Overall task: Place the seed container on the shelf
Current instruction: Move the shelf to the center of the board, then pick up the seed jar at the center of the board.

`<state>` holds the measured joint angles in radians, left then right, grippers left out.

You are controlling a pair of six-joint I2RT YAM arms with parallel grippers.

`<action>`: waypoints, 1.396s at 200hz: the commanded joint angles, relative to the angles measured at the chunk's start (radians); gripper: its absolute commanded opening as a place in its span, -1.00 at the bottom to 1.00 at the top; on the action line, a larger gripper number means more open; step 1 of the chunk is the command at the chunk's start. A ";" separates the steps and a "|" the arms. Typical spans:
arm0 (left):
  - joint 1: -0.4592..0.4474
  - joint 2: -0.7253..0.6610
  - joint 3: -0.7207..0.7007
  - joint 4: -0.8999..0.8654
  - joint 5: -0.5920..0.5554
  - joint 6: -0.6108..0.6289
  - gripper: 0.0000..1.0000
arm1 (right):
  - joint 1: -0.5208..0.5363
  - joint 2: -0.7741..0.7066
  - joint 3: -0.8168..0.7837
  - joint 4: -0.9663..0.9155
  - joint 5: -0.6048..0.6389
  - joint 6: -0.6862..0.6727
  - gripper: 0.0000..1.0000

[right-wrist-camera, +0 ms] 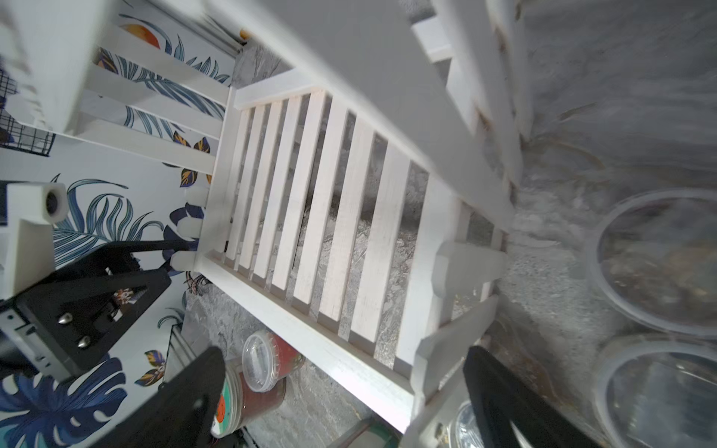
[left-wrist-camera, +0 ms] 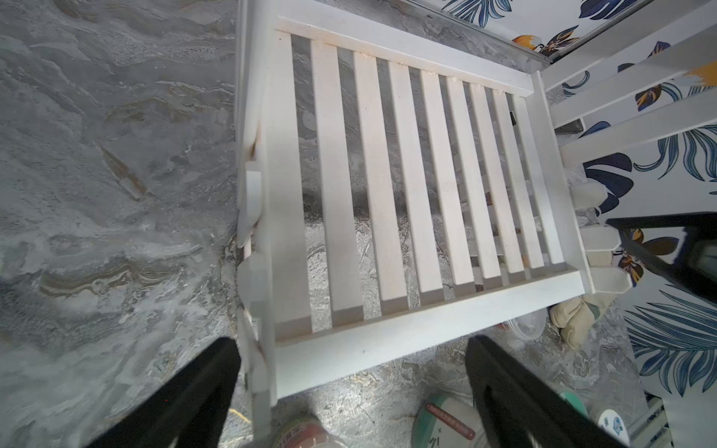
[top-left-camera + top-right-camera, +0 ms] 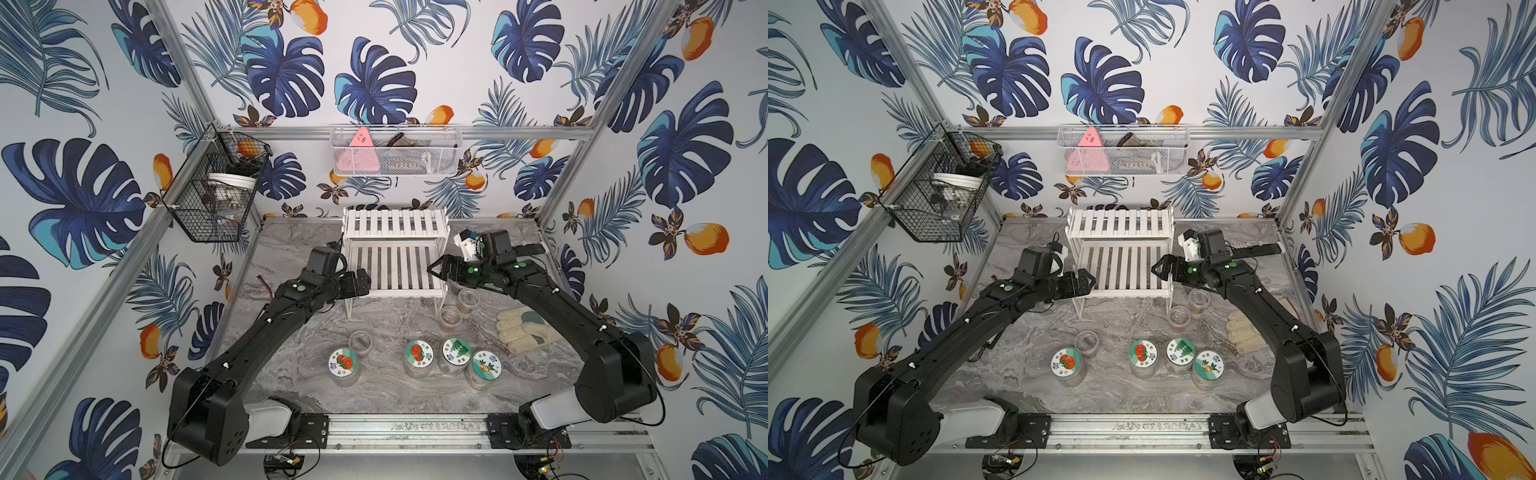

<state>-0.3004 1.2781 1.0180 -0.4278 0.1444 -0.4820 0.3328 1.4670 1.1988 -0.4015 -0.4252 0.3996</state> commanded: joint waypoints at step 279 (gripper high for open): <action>-0.525 -0.175 -0.027 0.092 -0.182 0.040 0.97 | -0.078 0.404 0.147 -0.100 0.443 -0.150 0.69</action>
<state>-0.8204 1.0996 0.9798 -0.3515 0.0086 -0.4488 0.2462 1.8534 1.3312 -0.4641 -0.0486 0.2493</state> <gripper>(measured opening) 0.987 0.849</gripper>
